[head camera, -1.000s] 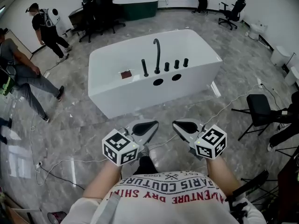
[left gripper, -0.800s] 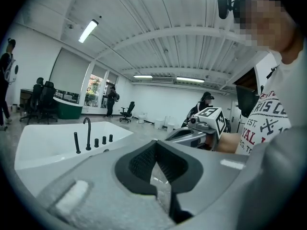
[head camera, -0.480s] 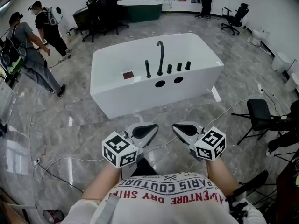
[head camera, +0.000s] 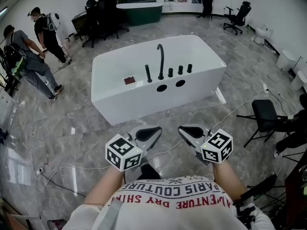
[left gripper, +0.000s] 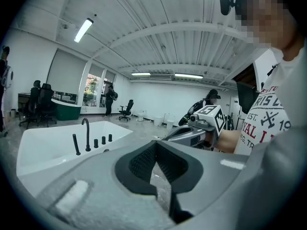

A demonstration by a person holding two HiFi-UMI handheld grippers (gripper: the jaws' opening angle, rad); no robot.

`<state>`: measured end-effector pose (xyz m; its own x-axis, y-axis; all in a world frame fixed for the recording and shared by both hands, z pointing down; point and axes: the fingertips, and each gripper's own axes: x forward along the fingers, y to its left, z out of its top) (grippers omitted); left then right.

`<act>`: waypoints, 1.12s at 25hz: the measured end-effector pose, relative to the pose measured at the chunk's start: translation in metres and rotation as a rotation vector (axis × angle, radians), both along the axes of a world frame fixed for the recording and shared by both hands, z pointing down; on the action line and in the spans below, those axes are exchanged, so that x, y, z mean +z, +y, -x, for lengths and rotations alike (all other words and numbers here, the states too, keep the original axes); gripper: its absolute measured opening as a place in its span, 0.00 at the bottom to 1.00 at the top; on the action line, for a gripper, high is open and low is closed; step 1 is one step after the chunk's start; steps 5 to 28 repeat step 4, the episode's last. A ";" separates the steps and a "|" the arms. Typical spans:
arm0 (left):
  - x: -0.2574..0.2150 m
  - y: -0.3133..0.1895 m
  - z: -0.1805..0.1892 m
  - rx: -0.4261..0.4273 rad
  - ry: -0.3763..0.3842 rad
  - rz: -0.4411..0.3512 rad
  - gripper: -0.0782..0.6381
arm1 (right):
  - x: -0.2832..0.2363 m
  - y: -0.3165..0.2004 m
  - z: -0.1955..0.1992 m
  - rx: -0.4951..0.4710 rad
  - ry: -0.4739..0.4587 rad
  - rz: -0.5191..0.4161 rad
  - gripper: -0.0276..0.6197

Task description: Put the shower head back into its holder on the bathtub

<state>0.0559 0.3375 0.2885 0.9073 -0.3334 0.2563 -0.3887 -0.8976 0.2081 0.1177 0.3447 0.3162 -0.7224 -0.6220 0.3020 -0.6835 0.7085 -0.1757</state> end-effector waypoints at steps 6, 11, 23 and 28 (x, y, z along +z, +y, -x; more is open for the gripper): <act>0.002 0.005 -0.002 0.003 -0.001 0.000 0.12 | 0.003 0.006 -0.003 0.004 0.019 -0.007 0.05; 0.002 0.005 -0.002 0.003 -0.001 0.000 0.12 | 0.003 0.006 -0.003 0.004 0.019 -0.007 0.05; 0.002 0.005 -0.002 0.003 -0.001 0.000 0.12 | 0.003 0.006 -0.003 0.004 0.019 -0.007 0.05; 0.002 0.005 -0.002 0.003 -0.001 0.000 0.12 | 0.003 0.006 -0.003 0.004 0.019 -0.007 0.05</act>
